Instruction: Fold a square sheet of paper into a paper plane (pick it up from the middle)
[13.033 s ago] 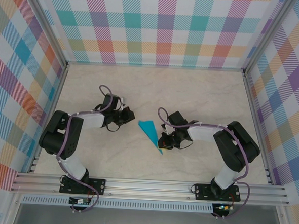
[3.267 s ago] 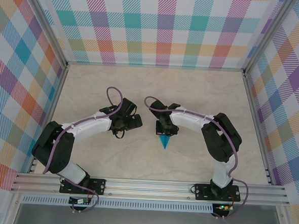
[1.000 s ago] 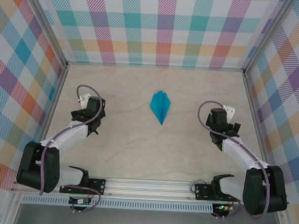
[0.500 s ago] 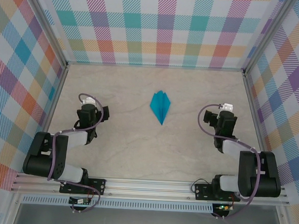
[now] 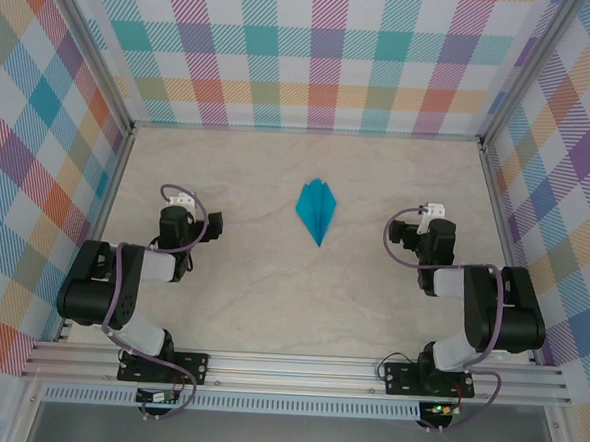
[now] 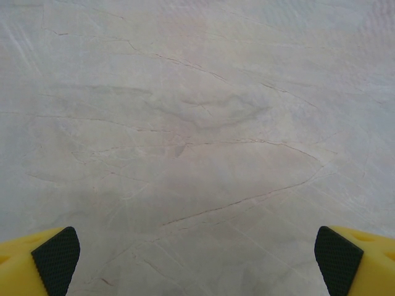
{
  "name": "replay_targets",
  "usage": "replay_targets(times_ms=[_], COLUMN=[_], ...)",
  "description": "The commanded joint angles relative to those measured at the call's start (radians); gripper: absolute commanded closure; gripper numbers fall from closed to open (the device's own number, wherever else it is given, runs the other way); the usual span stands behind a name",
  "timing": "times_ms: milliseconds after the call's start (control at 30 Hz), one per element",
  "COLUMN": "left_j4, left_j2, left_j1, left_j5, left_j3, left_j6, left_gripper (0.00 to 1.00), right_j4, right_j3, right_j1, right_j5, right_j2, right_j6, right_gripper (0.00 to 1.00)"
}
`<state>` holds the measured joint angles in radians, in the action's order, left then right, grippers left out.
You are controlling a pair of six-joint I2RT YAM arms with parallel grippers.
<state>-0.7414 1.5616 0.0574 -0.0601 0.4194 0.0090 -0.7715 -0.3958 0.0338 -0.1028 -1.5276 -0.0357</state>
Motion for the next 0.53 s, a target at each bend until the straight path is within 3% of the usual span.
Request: replay_targets(times_ms=[0,433,500], left_j4=[-0.046,-0.038,-0.036], left_j2=[0.003,0.006,0.006], left_j1=[-0.002,0.010,0.010], left_j5=[0.011,-0.003,-0.003], left_j3=[0.010,0.017,0.016], left_j6=[0.021,0.028,0.028], left_gripper=[0.00,0.00,0.00], right_j4=[-0.051,-0.053,-0.101], right_j3=[-0.011,-0.008,0.021], right_j1=[-0.007,-0.008,-0.007], right_j5=[0.030,0.033,0.137], right_j2=[0.001,0.001,0.008], right_j6=[0.013,0.015,0.059], right_gripper=[0.00,0.00,0.00])
